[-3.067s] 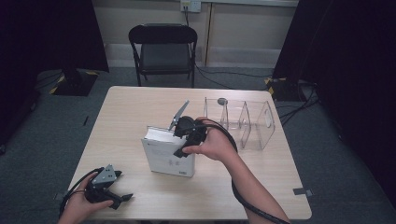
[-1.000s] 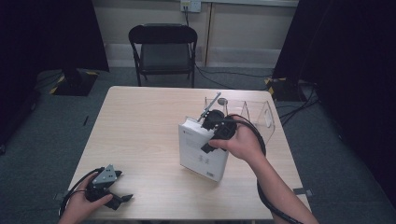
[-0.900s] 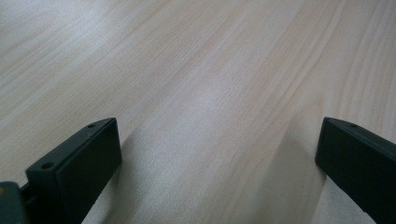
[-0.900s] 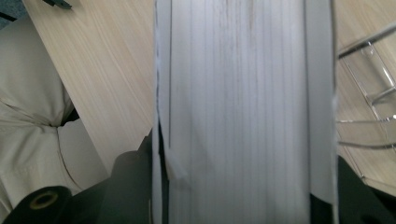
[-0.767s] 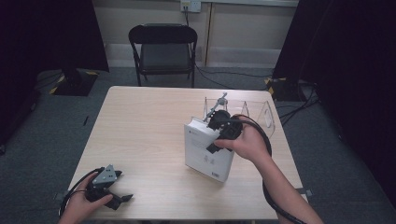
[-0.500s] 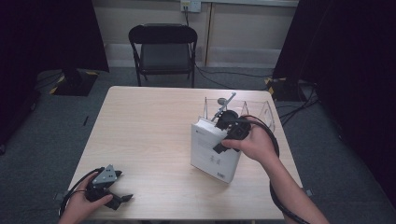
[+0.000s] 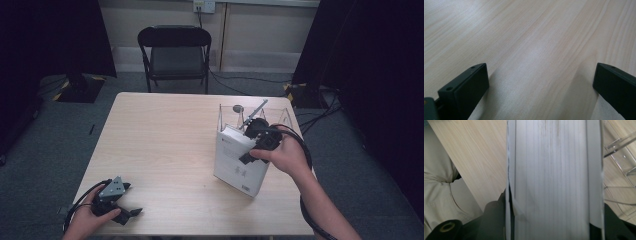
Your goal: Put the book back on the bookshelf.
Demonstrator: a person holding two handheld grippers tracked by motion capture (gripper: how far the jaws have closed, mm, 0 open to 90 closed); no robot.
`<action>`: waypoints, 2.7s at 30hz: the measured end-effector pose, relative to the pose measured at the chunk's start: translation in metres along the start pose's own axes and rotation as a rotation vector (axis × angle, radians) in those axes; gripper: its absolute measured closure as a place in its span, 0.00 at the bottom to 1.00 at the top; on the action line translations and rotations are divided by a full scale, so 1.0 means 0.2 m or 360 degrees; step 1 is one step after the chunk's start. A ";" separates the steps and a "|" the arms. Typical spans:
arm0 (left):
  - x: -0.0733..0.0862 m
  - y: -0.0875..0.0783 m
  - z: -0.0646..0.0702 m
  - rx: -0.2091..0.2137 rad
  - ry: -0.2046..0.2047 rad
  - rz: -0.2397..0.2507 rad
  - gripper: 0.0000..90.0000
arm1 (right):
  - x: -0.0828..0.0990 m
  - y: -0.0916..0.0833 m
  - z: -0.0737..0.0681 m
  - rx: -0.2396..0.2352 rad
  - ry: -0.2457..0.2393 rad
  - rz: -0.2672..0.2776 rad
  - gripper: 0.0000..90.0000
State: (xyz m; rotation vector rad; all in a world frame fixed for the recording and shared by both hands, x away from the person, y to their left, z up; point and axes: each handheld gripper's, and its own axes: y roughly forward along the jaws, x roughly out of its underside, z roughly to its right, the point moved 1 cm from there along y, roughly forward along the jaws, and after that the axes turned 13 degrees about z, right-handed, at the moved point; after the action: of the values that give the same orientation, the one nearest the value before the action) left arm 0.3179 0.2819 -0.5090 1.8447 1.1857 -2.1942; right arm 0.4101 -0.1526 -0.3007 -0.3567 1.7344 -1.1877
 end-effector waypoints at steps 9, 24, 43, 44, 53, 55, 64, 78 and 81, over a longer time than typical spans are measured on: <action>0.00 0.00 0.00 -0.0001 -0.0002 0.0006 0.00 | 0.05 -0.05 0.03 0.0036 0.0030 -0.0005 0.59; 0.00 0.00 0.00 -0.0001 -0.0001 0.0006 0.00 | 0.12 -0.12 0.08 0.0095 0.0081 -0.0019 0.59; 0.00 0.00 0.00 -0.0001 -0.0003 0.0006 0.00 | 0.22 -0.20 0.15 0.0148 0.0167 -0.0015 0.59; 0.00 0.00 0.00 -0.0001 -0.0001 0.0006 0.00 | 0.23 -0.21 0.16 0.0150 0.0175 -0.0015 0.59; 0.00 0.00 0.00 -0.0001 -0.0001 0.0005 0.00 | 0.28 -0.24 0.19 0.0183 0.0222 -0.0027 0.59; 0.00 0.00 0.00 -0.0001 -0.0001 0.0006 0.00 | 0.29 -0.25 0.19 0.0187 0.0227 -0.0031 0.59; 0.00 0.00 0.00 -0.0001 -0.0001 0.0006 0.00 | 0.33 -0.29 0.22 0.0215 0.0271 -0.0029 0.59; 0.00 0.00 0.00 -0.0002 0.0000 0.0005 0.00 | 0.40 -0.34 0.27 0.0256 0.0325 -0.0034 0.59; 0.00 0.00 0.00 -0.0003 -0.0002 0.0004 0.00 | 0.41 -0.35 0.27 0.0263 0.0339 -0.0035 0.59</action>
State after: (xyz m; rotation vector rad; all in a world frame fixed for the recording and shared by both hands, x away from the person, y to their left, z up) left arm 0.3181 0.2816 -0.5093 1.8430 1.1843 -2.1920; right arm 0.3971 -0.2727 -0.2908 -0.1546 1.8002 -1.4166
